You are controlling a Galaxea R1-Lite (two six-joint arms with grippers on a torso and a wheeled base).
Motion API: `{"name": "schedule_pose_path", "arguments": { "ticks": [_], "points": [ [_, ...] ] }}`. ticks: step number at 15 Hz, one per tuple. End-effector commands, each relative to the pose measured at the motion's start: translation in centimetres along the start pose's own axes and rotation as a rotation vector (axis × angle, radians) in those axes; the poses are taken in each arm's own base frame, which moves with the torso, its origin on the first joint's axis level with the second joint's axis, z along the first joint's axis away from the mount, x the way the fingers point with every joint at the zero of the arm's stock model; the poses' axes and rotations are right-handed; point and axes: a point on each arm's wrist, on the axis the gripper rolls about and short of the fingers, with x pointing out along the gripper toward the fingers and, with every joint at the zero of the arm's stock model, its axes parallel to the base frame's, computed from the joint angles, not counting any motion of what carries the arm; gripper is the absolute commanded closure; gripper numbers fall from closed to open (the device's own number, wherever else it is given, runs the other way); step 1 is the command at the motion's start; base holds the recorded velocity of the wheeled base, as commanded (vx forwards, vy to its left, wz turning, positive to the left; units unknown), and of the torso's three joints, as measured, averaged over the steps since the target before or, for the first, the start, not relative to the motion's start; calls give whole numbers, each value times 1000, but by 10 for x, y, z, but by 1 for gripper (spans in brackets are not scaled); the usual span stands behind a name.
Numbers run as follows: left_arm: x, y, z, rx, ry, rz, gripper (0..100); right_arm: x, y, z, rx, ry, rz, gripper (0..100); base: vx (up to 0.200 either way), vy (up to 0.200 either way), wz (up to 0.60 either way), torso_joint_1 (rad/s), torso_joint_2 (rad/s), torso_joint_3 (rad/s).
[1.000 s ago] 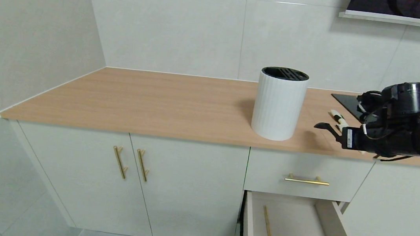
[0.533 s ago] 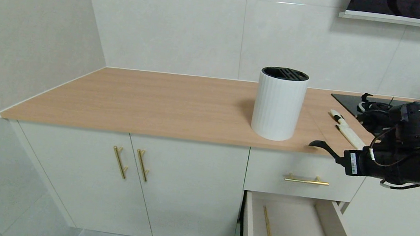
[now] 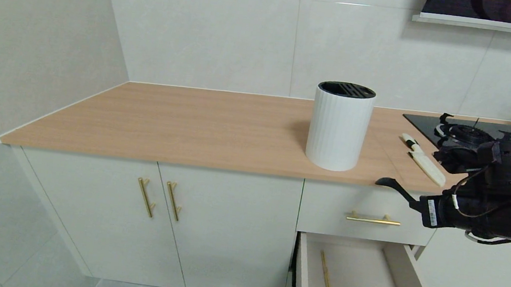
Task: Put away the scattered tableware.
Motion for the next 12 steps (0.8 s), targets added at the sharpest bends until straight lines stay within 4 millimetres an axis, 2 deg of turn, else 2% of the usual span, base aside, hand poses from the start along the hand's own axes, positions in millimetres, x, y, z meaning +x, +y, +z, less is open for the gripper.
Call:
{"name": "schedule_pose_path", "arguments": {
  "ticks": [1,12],
  "points": [
    [0,0,0,0,1,0,0,2,0,-2,-2,9,1,100,0,0,0,0,0,0],
    [0,0,0,0,1,0,0,9,2,-12,-55,33,6,100,0,0,0,-9,21,13]
  ]
}}
